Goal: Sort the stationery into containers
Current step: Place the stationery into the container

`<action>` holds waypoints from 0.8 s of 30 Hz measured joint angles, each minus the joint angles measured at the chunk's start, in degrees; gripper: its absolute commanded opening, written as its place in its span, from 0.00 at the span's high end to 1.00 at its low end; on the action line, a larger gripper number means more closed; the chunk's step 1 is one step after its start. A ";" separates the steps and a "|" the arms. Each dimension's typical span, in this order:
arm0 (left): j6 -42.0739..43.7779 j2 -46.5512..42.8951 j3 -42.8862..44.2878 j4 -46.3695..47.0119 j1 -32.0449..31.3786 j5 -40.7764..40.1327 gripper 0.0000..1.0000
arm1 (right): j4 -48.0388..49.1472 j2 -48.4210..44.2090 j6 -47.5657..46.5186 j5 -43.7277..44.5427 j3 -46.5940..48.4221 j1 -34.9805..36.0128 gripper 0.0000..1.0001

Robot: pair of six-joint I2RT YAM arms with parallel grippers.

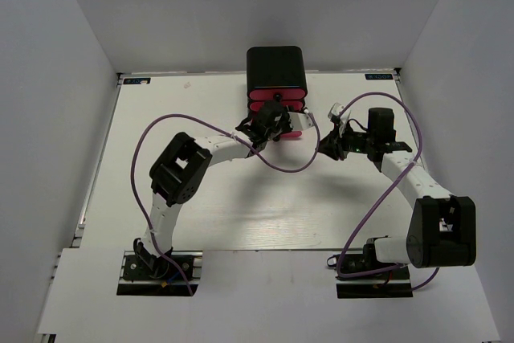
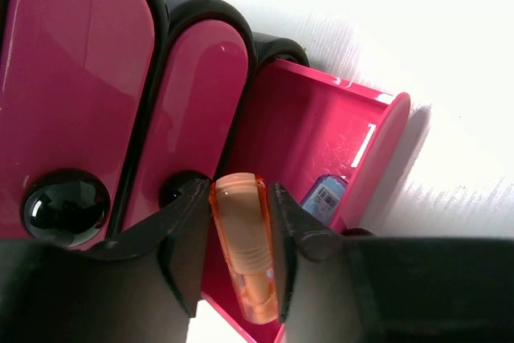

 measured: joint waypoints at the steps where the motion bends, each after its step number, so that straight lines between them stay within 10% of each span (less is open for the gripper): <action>1: 0.02 -0.02 0.00 0.04 0.00 -0.07 0.49 | -0.09 0.00 -0.02 -0.07 0.00 0.00 0.68; 18: -2.12 -2.25 -0.02 -0.70 -1.11 -2.75 0.40 | -3.56 0.00 -5.25 -2.99 0.07 0.00 0.69; 22: -11.26 -9.66 -0.70 -4.66 -1.60 -3.39 0.81 | -8.17 1.20 -11.74 -5.40 0.57 0.28 1.00; 24: -17.62 -16.68 -3.65 -6.03 -1.64 -3.80 0.94 | -9.33 2.93 -13.03 -5.97 0.98 0.92 1.00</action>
